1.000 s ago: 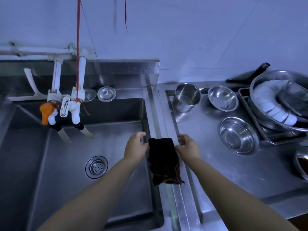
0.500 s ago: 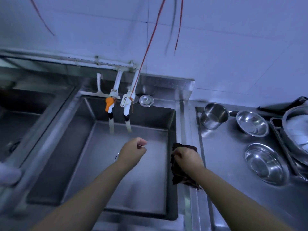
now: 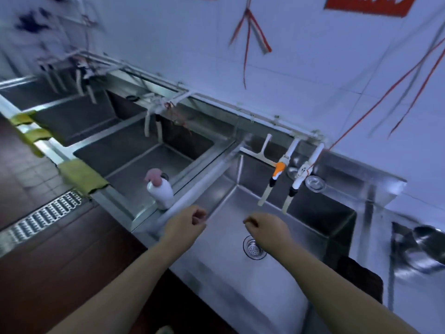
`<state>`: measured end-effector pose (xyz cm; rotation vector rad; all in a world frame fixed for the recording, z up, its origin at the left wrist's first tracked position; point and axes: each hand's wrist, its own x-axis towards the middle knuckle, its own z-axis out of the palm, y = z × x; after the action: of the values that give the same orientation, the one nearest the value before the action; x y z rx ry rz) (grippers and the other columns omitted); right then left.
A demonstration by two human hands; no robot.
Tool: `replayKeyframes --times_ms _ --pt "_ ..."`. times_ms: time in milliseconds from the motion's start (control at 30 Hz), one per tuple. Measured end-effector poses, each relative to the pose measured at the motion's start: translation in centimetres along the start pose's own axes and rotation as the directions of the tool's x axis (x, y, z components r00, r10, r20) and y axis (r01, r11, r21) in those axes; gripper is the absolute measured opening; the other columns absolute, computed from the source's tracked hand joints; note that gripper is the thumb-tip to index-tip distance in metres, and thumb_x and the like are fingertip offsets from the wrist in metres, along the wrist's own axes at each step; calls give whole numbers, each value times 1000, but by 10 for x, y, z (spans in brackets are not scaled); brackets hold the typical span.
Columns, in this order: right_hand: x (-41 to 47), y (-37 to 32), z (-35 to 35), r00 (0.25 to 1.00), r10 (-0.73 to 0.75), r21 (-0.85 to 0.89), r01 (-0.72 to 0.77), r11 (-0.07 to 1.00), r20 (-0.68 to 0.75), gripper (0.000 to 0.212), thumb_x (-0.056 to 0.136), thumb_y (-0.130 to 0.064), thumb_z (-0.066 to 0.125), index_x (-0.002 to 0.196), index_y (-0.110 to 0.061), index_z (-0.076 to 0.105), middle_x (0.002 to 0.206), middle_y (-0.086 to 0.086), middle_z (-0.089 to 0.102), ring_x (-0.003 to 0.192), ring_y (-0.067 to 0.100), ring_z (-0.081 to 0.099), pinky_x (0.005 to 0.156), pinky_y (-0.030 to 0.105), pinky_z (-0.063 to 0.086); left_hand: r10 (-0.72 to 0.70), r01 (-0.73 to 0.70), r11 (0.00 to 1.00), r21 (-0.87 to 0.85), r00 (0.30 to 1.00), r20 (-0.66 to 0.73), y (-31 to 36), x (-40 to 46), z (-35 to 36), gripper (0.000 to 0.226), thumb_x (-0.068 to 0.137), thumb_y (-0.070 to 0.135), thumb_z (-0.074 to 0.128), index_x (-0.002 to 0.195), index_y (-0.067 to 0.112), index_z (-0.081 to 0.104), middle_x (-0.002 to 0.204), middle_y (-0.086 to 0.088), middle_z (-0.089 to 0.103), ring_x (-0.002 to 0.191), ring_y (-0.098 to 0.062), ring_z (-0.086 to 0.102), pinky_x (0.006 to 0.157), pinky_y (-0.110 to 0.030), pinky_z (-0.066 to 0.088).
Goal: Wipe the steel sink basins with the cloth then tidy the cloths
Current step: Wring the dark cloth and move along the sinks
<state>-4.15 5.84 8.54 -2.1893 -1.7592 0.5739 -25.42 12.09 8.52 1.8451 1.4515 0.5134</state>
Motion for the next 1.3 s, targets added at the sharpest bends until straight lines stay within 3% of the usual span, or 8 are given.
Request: replayKeyframes --times_ms 200,367,600,667,767,867,1100,1300 --pt "46 -86 24 992 -128 31 127 991 20 22 94 -24 45 86 -14 63 83 -3 63 79 18 57 66 30 47 -78 69 995 -74 990 -117 -54 5 -66 17 81 14 63 93 27 64 89 10 65 78 -6 61 75 -26 50" --pt "96 -158 39 987 -163 47 162 986 0 25 92 -20 45 102 -23 68 104 -7 67 94 14 59 78 27 47 -113 99 989 -109 984 -136 -97 34 -113 17 83 12 63 98 19 66 93 5 67 82 -13 63 80 -27 49" --pt "166 -234 67 996 -51 19 52 998 -80 25 93 -20 44 108 -20 64 106 -3 62 92 15 60 81 29 49 -109 95 983 -157 991 -81 -151 96 -166 20 82 11 63 96 25 62 94 8 66 83 -11 62 81 -28 50" --pt "185 -250 78 998 28 8 -27 1000 -64 18 88 -30 49 95 -22 64 98 -5 61 88 17 61 79 33 50 -100 89 985 -149 993 -64 -163 112 -177 22 82 11 63 91 31 59 94 10 66 84 -11 62 83 -28 50" --pt "201 -267 91 992 117 -127 -122 984 -50 32 84 -51 47 89 -21 55 86 -2 60 80 20 58 71 33 47 -83 78 988 -135 996 -32 -177 135 -190 21 83 13 63 91 31 58 95 10 66 85 -11 62 85 -28 49" --pt "206 -273 95 984 156 -202 -170 965 -82 29 82 -52 47 80 -23 44 75 -5 55 73 20 55 59 28 38 -57 56 990 -133 998 -2 -183 154 -196 19 83 14 63 92 30 59 95 11 66 86 -11 62 86 -29 49" --pt "192 -240 77 884 466 136 -460 878 -19 29 67 -34 63 84 -15 48 78 -2 59 71 18 57 51 25 37 49 -37 995 -90 989 142 -163 182 -172 24 82 13 63 81 36 57 88 15 65 81 -9 62 80 -26 48" --pt "143 -173 62 809 584 213 -559 801 -71 23 72 -25 61 80 -20 40 72 -6 51 61 13 45 48 24 29 220 -186 974 -131 920 325 -115 194 -117 25 83 12 63 78 36 60 82 12 65 77 -9 62 77 -31 53"
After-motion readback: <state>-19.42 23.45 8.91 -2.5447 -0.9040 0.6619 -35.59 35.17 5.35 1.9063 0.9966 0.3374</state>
